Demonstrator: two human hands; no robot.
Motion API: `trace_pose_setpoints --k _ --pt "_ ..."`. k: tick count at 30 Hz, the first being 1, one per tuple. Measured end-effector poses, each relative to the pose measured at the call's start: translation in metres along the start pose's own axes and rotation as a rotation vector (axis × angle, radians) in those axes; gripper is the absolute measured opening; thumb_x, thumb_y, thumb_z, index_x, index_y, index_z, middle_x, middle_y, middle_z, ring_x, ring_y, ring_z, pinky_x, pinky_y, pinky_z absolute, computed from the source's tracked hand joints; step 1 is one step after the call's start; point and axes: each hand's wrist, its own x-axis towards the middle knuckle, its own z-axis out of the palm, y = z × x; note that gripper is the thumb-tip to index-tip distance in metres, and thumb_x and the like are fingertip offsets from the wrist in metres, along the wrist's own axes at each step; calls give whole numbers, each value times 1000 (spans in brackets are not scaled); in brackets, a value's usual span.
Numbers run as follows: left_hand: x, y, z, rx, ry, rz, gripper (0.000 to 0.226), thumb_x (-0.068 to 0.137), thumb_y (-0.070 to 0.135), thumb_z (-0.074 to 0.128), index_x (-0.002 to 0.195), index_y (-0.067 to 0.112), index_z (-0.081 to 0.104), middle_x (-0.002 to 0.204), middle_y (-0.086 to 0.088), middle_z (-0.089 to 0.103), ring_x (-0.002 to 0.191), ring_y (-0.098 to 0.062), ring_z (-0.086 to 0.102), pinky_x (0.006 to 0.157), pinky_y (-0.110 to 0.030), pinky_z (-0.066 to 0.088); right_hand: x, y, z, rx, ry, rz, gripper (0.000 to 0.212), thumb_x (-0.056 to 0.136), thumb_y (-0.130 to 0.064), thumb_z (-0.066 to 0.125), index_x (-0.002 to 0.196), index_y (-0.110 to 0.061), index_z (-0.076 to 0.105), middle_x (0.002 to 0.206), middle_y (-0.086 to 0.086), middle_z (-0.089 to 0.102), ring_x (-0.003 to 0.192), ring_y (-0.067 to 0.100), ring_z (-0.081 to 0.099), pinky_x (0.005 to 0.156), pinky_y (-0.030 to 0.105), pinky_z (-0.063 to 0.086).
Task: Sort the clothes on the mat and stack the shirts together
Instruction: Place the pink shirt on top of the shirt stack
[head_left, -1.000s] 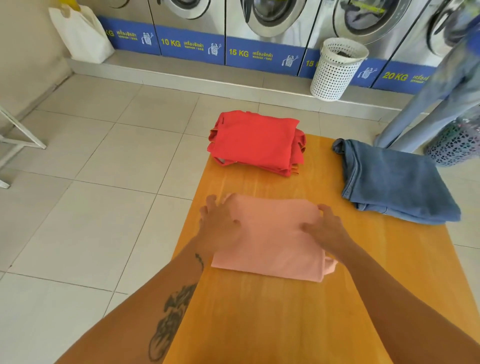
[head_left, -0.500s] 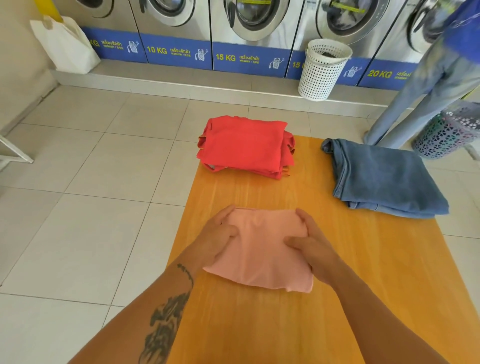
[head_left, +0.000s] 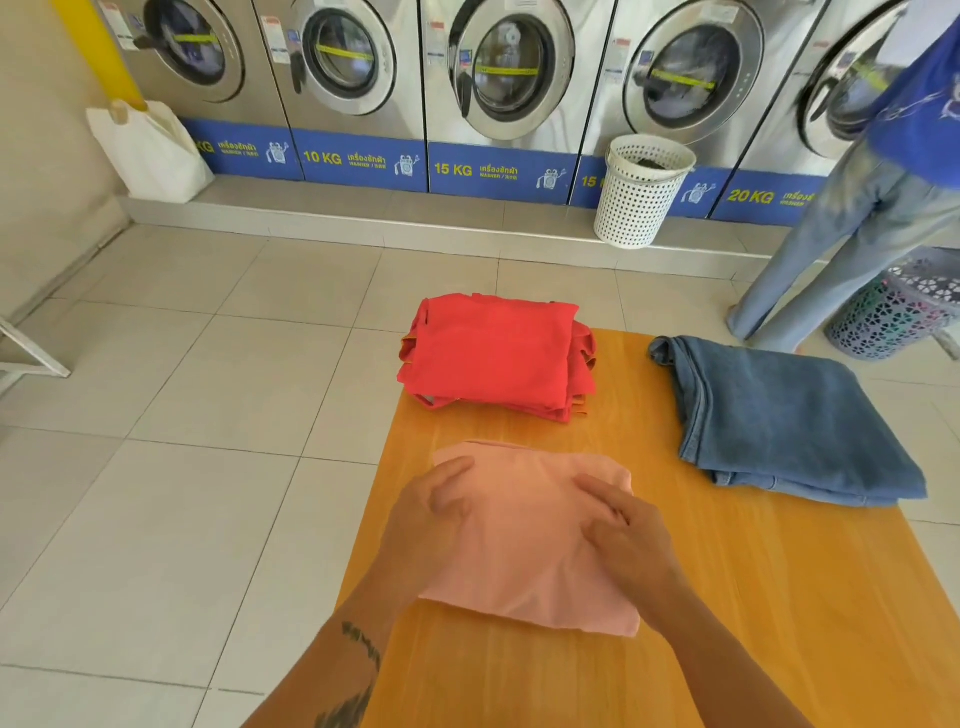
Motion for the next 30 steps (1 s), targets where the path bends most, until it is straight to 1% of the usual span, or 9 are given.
trace_pose_setpoints --k 2,6,11,17,20,22,25,28,30 --pt "4 5 -2 81 74 76 47 91 8 58 122 44 61 130 21 50 117 6 45 104 -23 34 3 -4 3 65 21 2 53 88 -2 56 119 -42 68 127 -19 49 111 3 51 74 13 41" --pt "15 16 -14 185 181 282 47 91 11 57 118 49 61 116 22 49 106 3 51 89 -11 39 19 -25 1 137 44 -64 58 84 0 60 103 -53 72 113 -38 48 95 -26 50 68 5 43" --pt "66 48 -35 253 248 468 43 91 6 57 120 38 64 117 21 46 93 -5 56 78 -13 43 71 -70 -3 93 0 -181 55 88 -2 60 113 -51 68 127 -32 48 118 -2 43 88 18 34" --pt "174 86 -48 371 324 517 38 94 12 51 125 32 59 120 11 42 95 6 49 78 1 35 169 -129 8 -30 105 -296 56 87 -4 52 113 -52 65 112 -39 51 99 -13 52 73 9 40" --pt "221 71 -48 495 250 454 39 97 13 47 131 28 56 130 3 41 93 -8 51 85 -13 42 213 -122 19 -262 143 -272 47 92 -8 49 127 -37 58 118 -11 58 87 2 55 67 10 42" --pt "242 53 -48 527 224 374 40 98 14 44 135 26 54 137 -2 39 99 -15 53 90 -23 43 230 -107 29 -413 161 -217 46 96 -15 48 139 -33 51 128 4 55 95 17 59 77 23 48" --pt "260 43 -49 550 252 297 45 94 8 45 135 25 54 136 -5 40 101 -18 51 87 -27 44 243 -97 37 -505 190 -239 47 99 -21 43 143 -35 44 135 8 45 119 30 49 96 34 40" --pt "264 60 -52 657 355 184 50 82 1 47 125 23 60 139 -9 35 121 -32 40 91 -40 47 247 -112 32 -642 193 -296 47 96 -16 43 140 -31 48 128 8 46 118 35 48 96 38 41" --pt "260 76 -45 778 417 380 45 77 6 48 117 22 62 140 -9 37 127 -33 34 99 -45 40 245 -127 34 -892 287 -307 50 87 -15 50 135 -31 51 130 8 44 122 37 42 96 42 39"
